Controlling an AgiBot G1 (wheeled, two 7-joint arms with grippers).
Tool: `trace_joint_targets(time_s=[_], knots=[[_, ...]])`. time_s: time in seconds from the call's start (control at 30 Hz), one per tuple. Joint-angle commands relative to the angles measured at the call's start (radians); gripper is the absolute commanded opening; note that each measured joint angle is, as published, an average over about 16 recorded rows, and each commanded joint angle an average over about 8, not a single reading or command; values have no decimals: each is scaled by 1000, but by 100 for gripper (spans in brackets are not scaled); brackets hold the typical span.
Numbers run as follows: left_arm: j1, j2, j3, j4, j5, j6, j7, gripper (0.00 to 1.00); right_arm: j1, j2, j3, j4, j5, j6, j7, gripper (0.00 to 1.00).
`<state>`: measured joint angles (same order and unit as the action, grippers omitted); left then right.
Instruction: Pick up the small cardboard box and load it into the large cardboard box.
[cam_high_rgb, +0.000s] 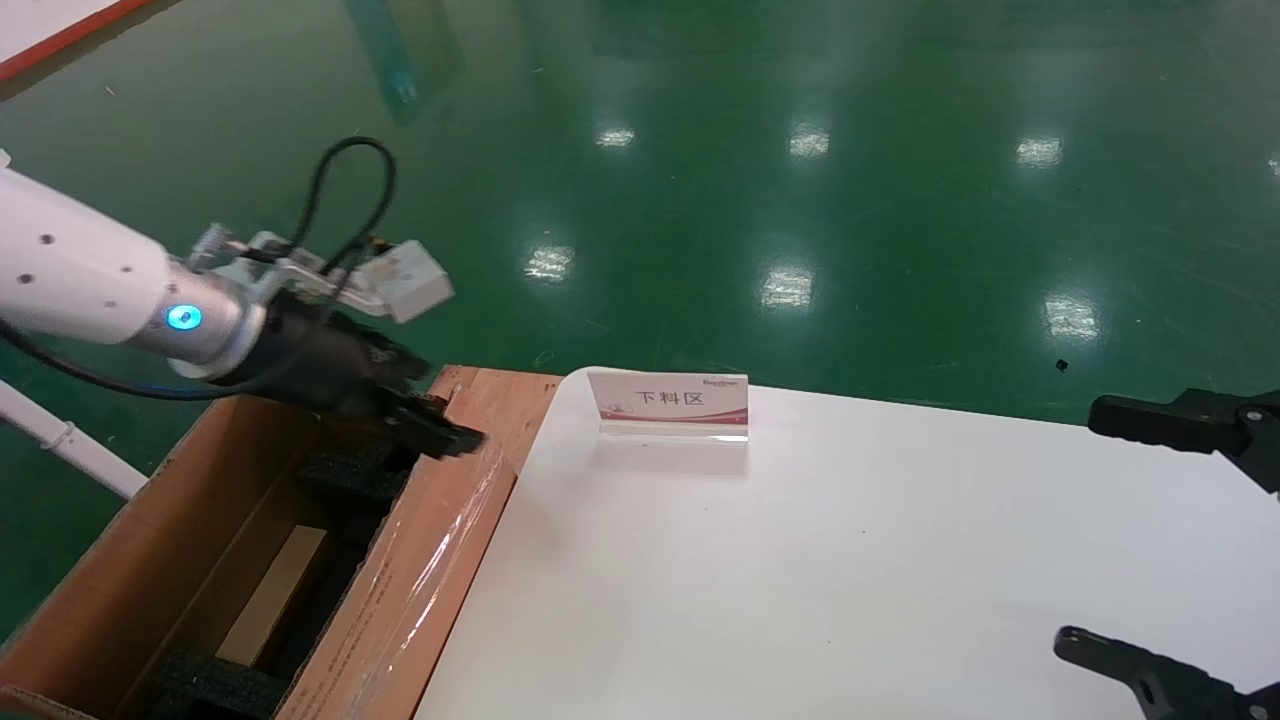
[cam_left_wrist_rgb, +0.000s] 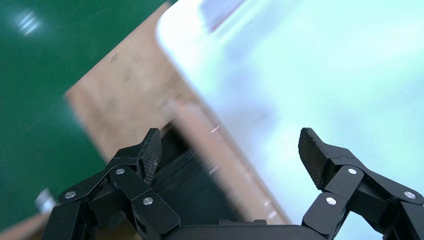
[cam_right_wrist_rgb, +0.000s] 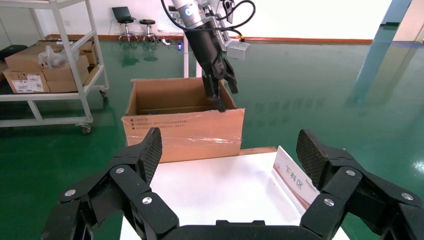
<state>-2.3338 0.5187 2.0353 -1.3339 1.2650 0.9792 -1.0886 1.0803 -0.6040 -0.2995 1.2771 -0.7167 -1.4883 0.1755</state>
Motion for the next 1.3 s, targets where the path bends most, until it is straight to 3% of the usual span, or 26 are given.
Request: trace_joint_targets(time_s=[0.03,1.3], knots=[[48,4,-66,2,-20,20,34,100,0,0,0,0,0,0,0,100],[970,71,-1352,38,-412,398,694,100,-1,-1,2,1,-1,-1,1,100]])
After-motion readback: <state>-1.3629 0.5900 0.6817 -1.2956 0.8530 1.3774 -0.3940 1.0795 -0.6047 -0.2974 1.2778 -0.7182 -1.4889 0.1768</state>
